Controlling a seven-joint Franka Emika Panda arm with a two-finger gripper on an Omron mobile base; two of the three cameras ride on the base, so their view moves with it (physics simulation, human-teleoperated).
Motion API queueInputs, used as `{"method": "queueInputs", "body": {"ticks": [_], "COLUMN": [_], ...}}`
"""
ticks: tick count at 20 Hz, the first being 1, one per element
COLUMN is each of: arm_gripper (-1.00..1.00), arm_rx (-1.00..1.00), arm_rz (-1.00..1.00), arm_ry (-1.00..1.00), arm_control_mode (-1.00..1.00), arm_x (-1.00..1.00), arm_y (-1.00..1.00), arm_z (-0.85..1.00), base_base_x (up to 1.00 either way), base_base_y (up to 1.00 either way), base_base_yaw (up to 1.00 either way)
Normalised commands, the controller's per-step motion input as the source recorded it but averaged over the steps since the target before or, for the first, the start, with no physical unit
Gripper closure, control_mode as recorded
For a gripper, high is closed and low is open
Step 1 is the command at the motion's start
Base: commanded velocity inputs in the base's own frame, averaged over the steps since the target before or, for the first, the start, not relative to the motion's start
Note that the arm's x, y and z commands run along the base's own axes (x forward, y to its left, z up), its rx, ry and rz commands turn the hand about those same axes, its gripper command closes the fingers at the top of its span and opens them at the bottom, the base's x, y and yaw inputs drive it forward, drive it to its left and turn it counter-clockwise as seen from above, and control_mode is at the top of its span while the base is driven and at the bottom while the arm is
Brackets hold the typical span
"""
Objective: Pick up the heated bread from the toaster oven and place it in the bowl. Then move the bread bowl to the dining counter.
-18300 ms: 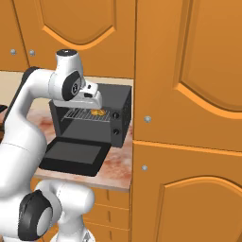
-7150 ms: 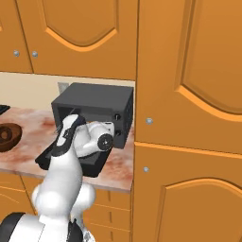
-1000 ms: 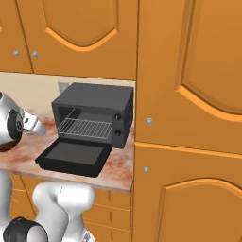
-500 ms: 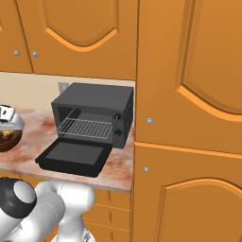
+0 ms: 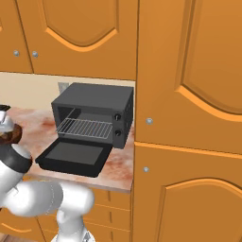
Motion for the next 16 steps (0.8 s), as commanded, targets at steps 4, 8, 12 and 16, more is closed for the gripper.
{"method": "queueInputs", "body": {"ticks": [4,8,12,16], "arm_gripper": [1.0,-1.0,-1.0,-1.0], "arm_rx": [0.0,0.0,0.0,0.0], "arm_rz": [0.0,0.0,0.0,-0.05], "arm_ry": [-0.09,-0.03,0.0,0.15], "arm_control_mode": [-1.0,-1.0,-1.0,-1.0], "arm_x": [0.64,0.91,0.77,-0.15], "arm_y": [0.71,0.61,0.33,0.0], "arm_z": [-0.33,-0.31,-0.26,0.28], "base_base_x": [0.0,0.0,0.0,0.0], "base_base_y": [0.0,0.0,0.0,0.0], "base_base_yaw": [0.0,0.0,0.0,0.0]}}
